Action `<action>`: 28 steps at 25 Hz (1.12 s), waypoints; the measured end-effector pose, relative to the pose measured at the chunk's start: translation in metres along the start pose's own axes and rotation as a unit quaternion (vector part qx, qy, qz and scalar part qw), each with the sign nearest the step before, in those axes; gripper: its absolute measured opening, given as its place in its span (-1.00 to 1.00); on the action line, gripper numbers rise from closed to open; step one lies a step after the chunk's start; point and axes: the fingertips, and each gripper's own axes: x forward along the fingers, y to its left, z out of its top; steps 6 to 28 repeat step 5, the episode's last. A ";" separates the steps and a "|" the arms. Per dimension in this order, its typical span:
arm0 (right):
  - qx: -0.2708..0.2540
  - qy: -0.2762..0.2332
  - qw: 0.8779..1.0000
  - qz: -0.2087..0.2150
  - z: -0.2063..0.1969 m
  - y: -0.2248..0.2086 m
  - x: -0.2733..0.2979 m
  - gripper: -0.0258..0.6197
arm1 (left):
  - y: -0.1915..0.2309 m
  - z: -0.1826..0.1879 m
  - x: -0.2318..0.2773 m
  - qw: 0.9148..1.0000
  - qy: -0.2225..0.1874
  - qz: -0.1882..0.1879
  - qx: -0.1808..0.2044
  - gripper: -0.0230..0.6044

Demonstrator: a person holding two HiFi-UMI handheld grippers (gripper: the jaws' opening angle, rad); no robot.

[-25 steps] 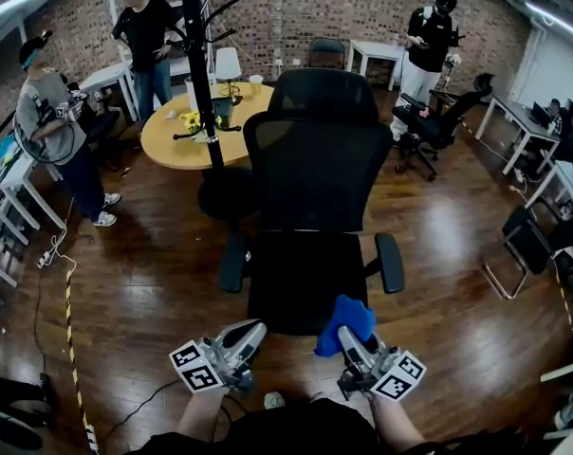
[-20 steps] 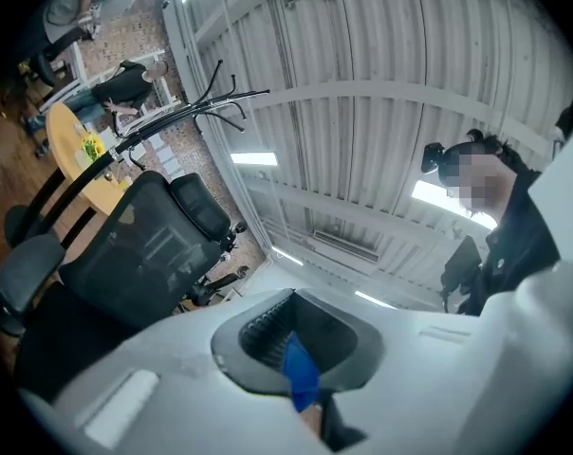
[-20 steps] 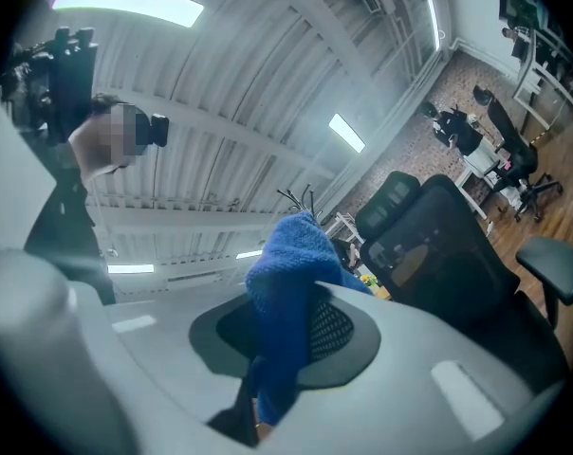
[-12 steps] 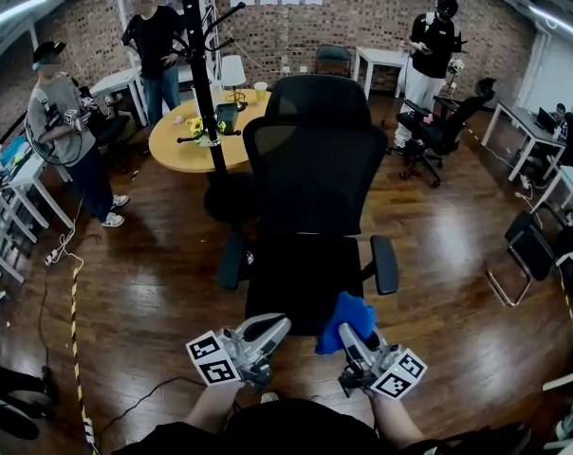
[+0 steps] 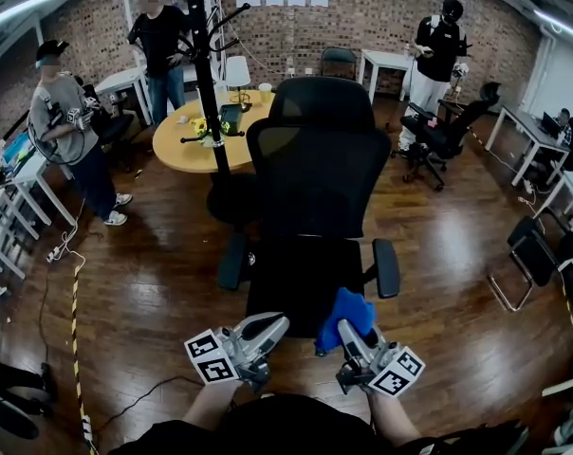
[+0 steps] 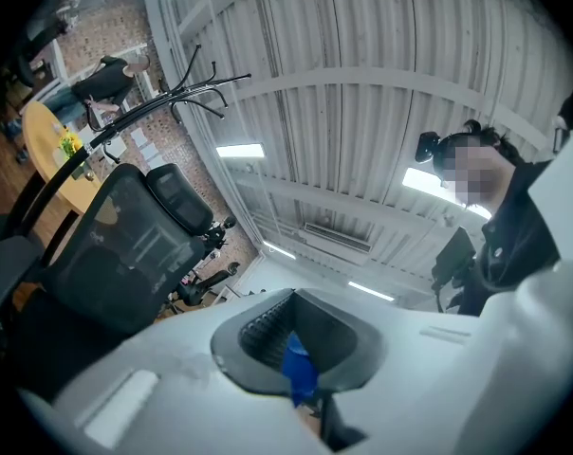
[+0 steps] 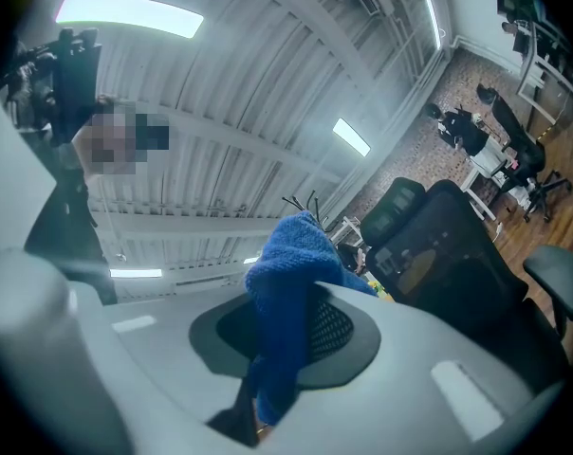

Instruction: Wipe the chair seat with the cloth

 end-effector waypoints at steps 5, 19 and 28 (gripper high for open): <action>0.006 -0.002 1.000 0.004 -0.004 0.000 0.004 -0.72 | 0.005 0.004 -0.005 1.000 -0.004 0.004 0.002 -0.97; 0.006 -0.002 1.000 0.004 -0.004 0.000 0.004 -0.72 | 0.005 0.004 -0.005 1.000 -0.004 0.004 0.002 -0.97; 0.006 -0.002 1.000 0.004 -0.004 0.000 0.004 -0.72 | 0.005 0.004 -0.005 1.000 -0.004 0.004 0.002 -0.97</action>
